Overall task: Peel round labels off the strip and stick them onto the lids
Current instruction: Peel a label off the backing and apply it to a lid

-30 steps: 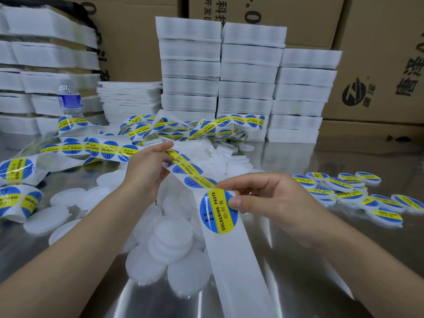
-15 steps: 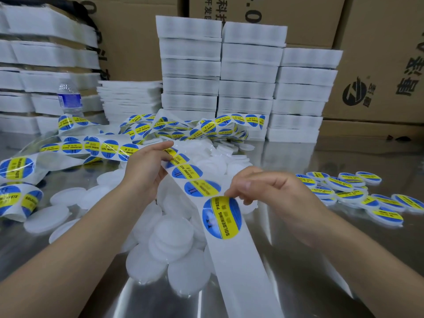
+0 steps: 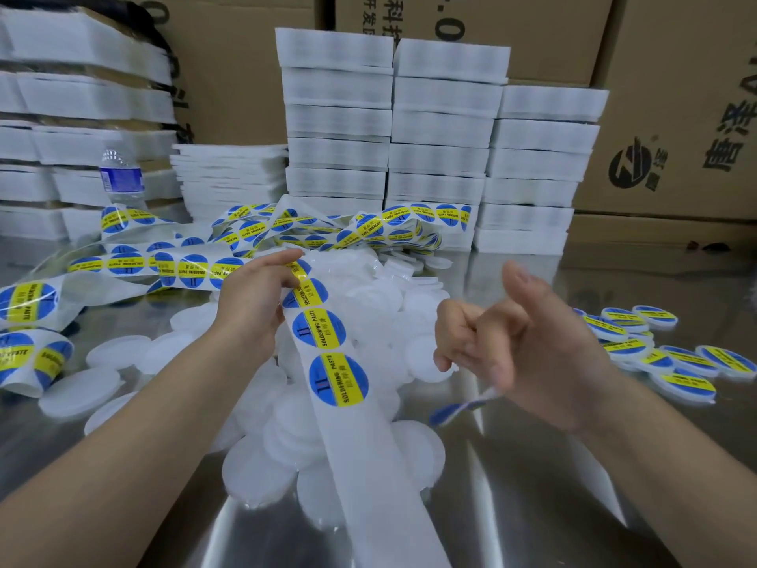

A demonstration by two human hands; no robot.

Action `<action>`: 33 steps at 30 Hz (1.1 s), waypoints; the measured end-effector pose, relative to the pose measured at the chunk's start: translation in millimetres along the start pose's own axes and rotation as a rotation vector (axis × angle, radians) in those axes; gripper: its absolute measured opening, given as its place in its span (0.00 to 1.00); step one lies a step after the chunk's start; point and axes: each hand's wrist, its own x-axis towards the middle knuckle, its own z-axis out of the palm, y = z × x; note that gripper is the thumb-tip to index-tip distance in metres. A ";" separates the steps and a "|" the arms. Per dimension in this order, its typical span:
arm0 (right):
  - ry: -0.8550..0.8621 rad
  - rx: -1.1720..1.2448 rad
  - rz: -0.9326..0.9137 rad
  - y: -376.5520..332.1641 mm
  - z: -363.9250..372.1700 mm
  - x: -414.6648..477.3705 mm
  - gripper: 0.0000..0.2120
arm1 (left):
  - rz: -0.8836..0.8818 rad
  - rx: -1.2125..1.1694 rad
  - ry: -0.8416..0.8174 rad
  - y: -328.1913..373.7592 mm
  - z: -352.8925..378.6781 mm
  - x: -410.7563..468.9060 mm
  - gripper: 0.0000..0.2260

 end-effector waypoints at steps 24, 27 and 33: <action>0.427 -1.272 0.227 52.0 -28.9 12.8 0.49 | -0.027 0.268 -0.765 -10.2 3.1 -17.8 0.23; 0.393 -1.308 0.220 53.0 -29.8 11.2 0.50 | -0.039 0.302 -0.808 -12.7 3.2 -19.2 0.23; 0.432 -1.221 0.190 56.8 -32.2 13.4 0.48 | -0.048 0.326 -0.817 -16.6 6.4 -22.9 0.23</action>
